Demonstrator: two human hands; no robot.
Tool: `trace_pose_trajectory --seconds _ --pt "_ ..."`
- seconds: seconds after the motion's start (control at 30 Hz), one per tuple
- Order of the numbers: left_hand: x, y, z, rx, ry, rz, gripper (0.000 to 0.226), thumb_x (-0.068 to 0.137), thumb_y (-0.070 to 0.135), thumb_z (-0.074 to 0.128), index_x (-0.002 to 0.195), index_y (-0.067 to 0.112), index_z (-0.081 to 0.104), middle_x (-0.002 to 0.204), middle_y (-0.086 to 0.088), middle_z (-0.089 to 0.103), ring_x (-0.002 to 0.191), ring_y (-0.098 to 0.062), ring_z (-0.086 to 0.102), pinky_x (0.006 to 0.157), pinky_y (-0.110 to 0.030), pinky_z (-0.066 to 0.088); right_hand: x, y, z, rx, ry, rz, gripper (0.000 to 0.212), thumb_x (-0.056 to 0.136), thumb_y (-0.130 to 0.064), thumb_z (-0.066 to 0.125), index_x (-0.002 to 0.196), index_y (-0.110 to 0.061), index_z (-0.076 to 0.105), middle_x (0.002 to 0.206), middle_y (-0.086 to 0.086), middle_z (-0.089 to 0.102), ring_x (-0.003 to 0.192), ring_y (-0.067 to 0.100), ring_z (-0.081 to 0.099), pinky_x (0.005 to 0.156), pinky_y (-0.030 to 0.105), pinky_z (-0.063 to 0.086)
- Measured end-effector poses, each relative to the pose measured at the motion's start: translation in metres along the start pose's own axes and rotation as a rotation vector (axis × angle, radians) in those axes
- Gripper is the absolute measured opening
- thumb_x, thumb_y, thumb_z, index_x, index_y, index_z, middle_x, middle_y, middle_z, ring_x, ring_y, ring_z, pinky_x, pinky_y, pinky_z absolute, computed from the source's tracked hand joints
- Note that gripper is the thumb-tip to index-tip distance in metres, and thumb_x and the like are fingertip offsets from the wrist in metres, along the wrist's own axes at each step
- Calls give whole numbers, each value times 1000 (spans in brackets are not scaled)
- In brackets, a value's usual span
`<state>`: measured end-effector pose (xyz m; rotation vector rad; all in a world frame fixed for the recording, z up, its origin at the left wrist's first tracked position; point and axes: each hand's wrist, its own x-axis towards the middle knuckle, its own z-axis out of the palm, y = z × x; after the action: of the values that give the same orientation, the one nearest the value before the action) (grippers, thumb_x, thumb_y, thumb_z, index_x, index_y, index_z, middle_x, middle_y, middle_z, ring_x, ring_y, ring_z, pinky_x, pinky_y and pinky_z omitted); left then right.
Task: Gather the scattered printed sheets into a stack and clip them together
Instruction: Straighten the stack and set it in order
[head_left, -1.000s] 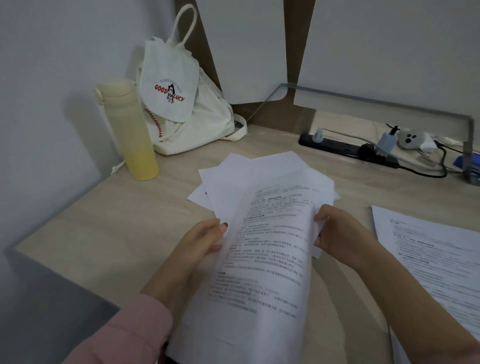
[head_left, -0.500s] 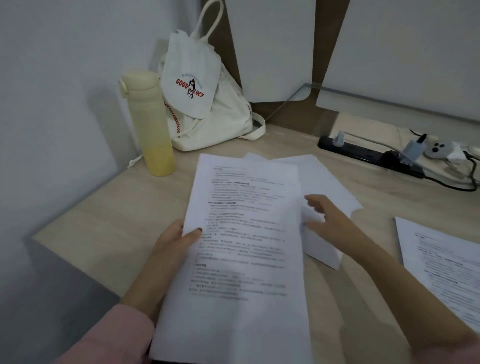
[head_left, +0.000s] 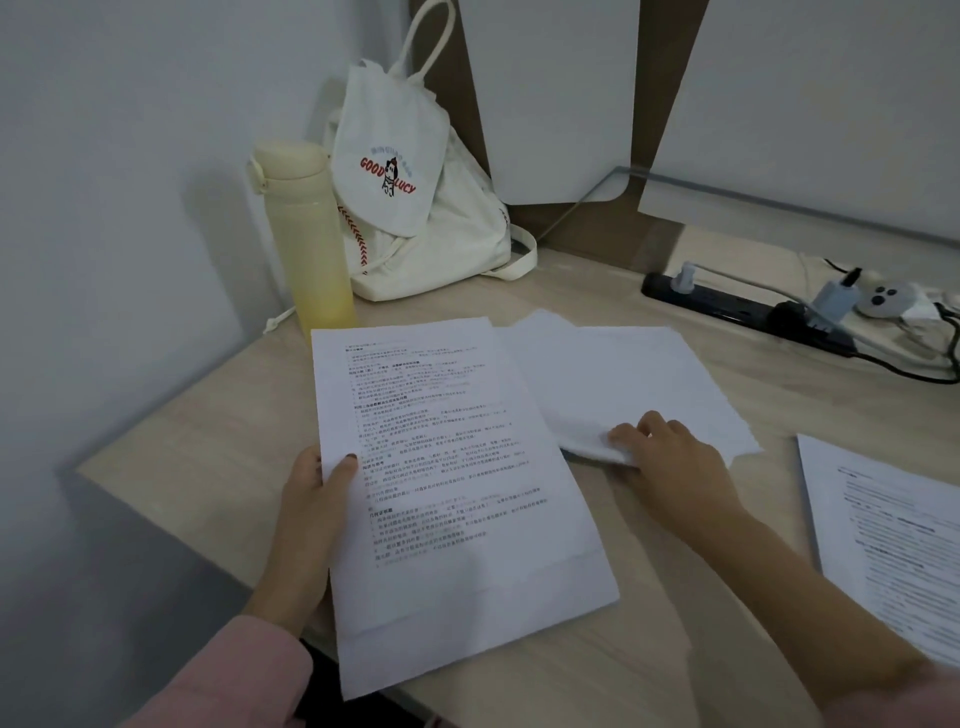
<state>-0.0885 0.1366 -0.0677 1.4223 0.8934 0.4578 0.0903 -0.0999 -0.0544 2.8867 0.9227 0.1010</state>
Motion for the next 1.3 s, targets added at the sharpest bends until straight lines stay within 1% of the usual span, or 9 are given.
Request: trace_pose_trajectory --seconds 0.2,0.43,0.6,0.77,0.83,1.0,1.1,1.17,1.3 --pt "-4 0 -2 -45 3 40 33 96 19 45 128 18 44 123 -1 57 111 -24 57 95 -46 47 -1 21 -12 306 149 276 22 95 -15 40 103 -6 58 79 7 53 64 23 44 54 29 31" --pt "-7 -2 16 16 -106 134 52 96 8 42 141 32 33 144 7 41 130 -16 42 109 -40 35 -16 18 -53 689 198 367 18 95 -18 43 101 -6 55 73 5 52 57 7 41 48 24 27" --pt "-19 -4 39 58 -225 136 28 94 1 42 107 13 64 120 -2 59 114 -18 55 86 -20 46 -40 -14 -58 809 41 176 24 92 -25 49 99 -5 60 86 9 64 75 24 60 57 26 39" --pt "-26 0 58 -75 -278 -41 25 94 33 49 90 25 72 97 7 73 95 -11 67 85 -30 52 -52 -40 -41 1190 -345 40 38 77 -60 50 94 -30 63 99 -16 65 91 1 63 82 18 49" --pt "-29 2 60 -62 -272 -53 27 93 37 49 86 24 72 87 7 75 85 -9 69 73 -24 51 -53 -41 -29 1063 -225 83 32 82 -56 50 97 -30 61 105 -17 61 100 6 60 82 19 45" --pt "-28 -9 61 162 -268 84 17 87 24 62 103 20 65 112 8 65 108 -10 58 96 -30 46 -60 -41 -2 441 -71 -39 54 86 -49 52 133 -22 42 141 -3 38 128 18 39 97 27 39" --pt "-29 -9 65 220 -268 101 17 84 23 65 100 25 61 103 16 61 96 1 56 83 -17 44 -60 -46 7 325 37 -125 37 75 -27 61 109 -13 60 104 4 65 86 22 64 58 27 52" --pt "-28 -11 66 235 -269 117 16 84 21 65 96 28 59 97 19 59 89 4 54 75 -14 43 -58 -45 10 239 100 -156 34 57 -14 77 89 -12 65 76 1 65 57 17 60 35 16 32" --pt "-25 -14 65 228 -285 131 18 84 16 65 94 29 58 98 21 57 88 8 53 68 -4 41 -50 -35 1 303 127 -16 7 81 -10 64 85 -12 59 73 1 58 64 19 55 44 26 25"
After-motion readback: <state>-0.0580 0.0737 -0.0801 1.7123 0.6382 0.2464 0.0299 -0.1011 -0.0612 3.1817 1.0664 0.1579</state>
